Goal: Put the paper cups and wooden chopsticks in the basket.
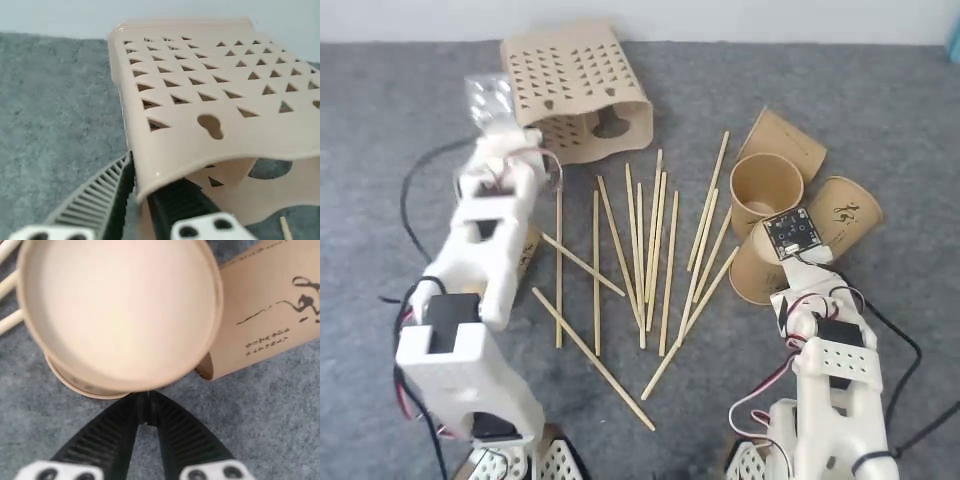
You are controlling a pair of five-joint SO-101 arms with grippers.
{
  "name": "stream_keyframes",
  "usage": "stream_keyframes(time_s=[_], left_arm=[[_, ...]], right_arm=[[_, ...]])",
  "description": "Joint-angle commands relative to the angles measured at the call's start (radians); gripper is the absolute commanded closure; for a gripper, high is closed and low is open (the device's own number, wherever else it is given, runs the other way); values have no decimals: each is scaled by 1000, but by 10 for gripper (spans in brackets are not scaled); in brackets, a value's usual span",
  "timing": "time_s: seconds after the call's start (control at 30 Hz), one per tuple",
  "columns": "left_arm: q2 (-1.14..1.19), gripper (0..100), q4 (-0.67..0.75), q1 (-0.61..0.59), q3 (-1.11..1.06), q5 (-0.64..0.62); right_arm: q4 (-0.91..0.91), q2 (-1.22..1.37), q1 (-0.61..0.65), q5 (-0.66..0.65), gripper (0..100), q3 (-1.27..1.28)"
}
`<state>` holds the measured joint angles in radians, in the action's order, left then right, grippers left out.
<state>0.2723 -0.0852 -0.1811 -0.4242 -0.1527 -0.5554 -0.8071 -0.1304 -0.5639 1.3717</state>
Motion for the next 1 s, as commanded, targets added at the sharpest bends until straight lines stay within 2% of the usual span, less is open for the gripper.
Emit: stream_keyframes(time_s=[0.0, 0.07, 0.23, 0.97], left_arm=[[-15, 990, -417, -32, 308, -89], [-17, 990, -474, -31, 361, -91], [-21, 990, -516, -25, 412, -91], [-12, 990, -1014, -28, 865, -94]], right_arm=[[18, -28, 8, -11, 990, -3], [18, -28, 8, -11, 990, -3], [16, -28, 8, -11, 990, -3], [15, -28, 8, -11, 990, -3]])
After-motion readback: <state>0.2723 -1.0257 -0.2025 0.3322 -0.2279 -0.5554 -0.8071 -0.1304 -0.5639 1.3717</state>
